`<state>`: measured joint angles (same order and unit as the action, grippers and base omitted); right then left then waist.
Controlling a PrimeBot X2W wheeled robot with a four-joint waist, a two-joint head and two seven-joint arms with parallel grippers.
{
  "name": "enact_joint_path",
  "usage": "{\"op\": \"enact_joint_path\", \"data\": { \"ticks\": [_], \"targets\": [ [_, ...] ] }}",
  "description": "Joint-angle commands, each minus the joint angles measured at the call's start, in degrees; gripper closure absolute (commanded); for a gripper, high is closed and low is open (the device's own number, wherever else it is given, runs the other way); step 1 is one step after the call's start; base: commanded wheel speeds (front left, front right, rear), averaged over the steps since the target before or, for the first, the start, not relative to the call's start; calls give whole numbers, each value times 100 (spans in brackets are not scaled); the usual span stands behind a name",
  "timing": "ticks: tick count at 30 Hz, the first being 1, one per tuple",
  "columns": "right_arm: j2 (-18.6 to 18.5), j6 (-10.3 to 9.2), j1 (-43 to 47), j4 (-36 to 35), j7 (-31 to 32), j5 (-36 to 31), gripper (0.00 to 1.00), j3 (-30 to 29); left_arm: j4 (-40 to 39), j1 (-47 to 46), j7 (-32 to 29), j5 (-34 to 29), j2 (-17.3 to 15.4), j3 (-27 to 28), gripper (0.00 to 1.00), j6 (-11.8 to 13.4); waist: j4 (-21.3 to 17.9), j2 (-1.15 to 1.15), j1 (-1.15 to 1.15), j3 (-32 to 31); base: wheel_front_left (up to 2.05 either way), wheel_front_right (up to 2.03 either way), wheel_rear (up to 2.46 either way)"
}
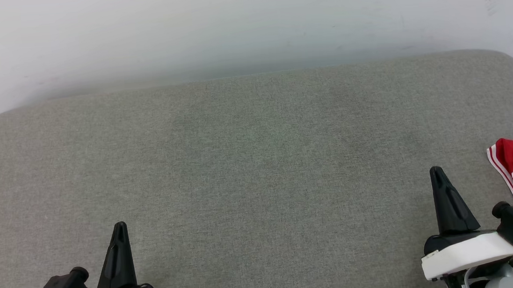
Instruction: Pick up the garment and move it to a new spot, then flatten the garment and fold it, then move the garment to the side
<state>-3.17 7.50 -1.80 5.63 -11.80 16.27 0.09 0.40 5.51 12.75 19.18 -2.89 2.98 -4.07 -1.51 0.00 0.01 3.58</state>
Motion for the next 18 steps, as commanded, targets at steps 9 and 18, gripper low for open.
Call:
{"op": "enact_joint_path", "data": {
  "ticks": [9, 18],
  "targets": [
    [-91, 0, -165, 47, 192, 1176, 100, -24, 144, -285, -215, 1110, -76, 1, 100, -76, 12, 0, 0, -28, 0, 0, 0],
    [-120, 0, -209, 145, 361, 2068, 100, -50, 310, -414, -402, 1962, -103, 1, 100, -114, 24, 0, 0, -55, 0, 0, 0]
  ]
}}
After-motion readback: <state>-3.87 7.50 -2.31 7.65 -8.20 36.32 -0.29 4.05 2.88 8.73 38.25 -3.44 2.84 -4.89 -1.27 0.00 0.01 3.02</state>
